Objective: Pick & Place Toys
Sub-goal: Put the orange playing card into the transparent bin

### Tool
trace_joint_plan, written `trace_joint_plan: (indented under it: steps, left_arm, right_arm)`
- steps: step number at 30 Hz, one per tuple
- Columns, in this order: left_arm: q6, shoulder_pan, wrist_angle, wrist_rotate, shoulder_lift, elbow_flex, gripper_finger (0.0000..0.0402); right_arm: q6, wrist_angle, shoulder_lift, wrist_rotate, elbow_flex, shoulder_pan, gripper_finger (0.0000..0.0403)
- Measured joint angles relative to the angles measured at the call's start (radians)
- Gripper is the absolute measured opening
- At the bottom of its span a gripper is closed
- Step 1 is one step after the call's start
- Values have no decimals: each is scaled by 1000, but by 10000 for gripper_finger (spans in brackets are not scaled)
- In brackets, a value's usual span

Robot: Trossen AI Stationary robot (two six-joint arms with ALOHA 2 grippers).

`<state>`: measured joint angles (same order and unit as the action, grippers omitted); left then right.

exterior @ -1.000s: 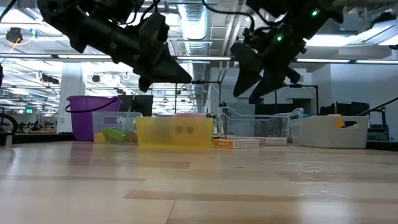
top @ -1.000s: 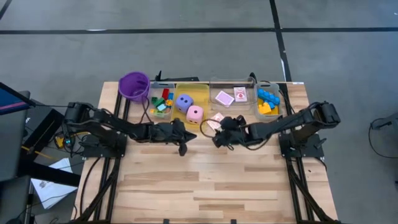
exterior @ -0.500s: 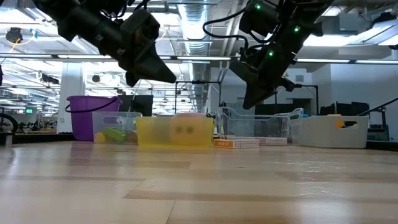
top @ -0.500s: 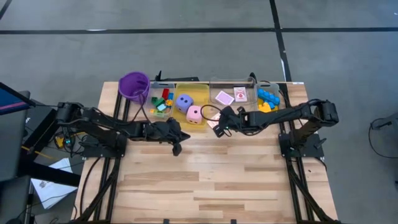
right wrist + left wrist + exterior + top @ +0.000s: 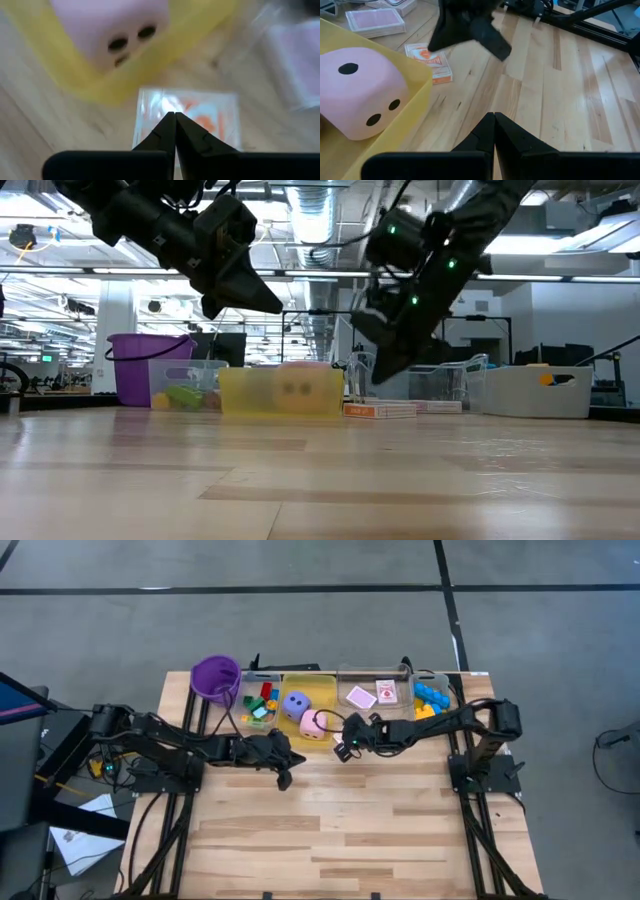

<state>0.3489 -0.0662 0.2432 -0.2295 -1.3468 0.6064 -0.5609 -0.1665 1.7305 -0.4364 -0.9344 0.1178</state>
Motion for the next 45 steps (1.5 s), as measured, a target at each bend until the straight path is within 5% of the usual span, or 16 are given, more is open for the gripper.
trace_joint_plan:
  steps: [11,20,26,35,45]
  left_arm:
    - [0,0,-10,0,0,0,0]
    - [0,0,-30,-1,0,0,0]
    - [0,0,-42,-1,0,0,0]
    - [-3,0,-42,-1,0,0,0]
    - [-21,-66,-33,80,0,0,0]
  right_arm:
    - [-58,-79,124,221,-69,53,1]
    - [-156,-79,133,392,-106,-82,1]
    - [-205,53,142,381,-104,-210,1]
    - [-184,329,139,62,-108,-315,0]
    - [41,81,40,-40,-108,-355,0]
